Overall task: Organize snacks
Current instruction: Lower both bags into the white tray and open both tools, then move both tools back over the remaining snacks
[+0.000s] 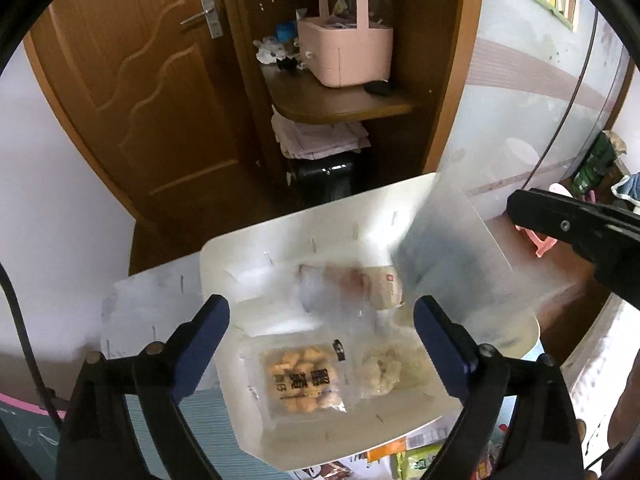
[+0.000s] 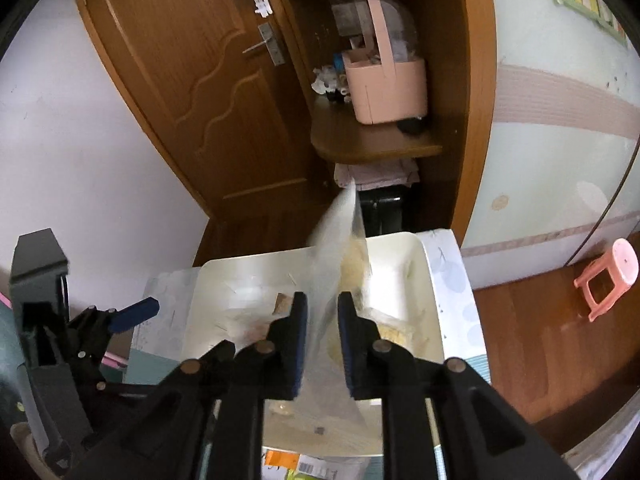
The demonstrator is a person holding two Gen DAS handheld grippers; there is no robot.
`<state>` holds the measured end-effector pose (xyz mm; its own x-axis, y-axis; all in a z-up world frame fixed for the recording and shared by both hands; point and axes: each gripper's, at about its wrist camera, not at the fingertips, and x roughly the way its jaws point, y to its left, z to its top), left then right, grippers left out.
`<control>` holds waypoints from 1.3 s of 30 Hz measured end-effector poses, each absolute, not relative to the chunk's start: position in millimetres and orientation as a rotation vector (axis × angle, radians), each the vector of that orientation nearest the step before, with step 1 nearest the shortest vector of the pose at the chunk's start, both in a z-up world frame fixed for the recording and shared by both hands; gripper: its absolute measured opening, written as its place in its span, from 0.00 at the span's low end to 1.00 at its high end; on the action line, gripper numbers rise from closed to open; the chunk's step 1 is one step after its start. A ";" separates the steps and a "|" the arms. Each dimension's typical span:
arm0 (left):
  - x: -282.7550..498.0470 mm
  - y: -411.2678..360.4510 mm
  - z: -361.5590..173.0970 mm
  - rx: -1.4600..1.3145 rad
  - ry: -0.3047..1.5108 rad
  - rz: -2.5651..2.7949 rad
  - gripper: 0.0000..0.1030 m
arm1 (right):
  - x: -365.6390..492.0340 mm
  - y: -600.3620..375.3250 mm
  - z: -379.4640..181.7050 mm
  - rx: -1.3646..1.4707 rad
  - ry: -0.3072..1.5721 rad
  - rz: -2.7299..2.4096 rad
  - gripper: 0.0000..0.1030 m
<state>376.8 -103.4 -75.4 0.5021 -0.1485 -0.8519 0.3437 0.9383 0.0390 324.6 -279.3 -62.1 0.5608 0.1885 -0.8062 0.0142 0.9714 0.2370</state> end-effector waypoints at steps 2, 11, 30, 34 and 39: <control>375.3 -103.0 -77.1 0.209 1.013 -0.291 0.91 | 321.9 -280.6 -62.0 0.215 0.968 0.088 0.26; 358.9 -100.0 -71.4 0.195 1.023 -0.279 0.93 | 312.6 -285.0 -62.7 0.202 0.983 0.088 0.29; 287.7 -89.8 -37.1 0.159 0.977 -0.273 0.93 | 248.6 -284.0 -42.3 0.195 0.975 0.110 0.29; 262.7 -86.4 -25.9 0.150 0.958 -0.277 0.93 | 229.3 -282.7 -36.2 0.191 0.974 0.115 0.29; 231.2 -76.6 -10.5 0.139 0.912 -0.258 0.93 | 200.1 -282.7 -28.0 0.199 0.964 0.122 0.30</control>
<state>231.2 -76.6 -10.5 0.5842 -0.1612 -0.7955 0.2789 0.9603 0.0102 200.1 -282.7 -28.0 0.5656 0.1909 -0.8023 -0.0144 0.9750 0.2218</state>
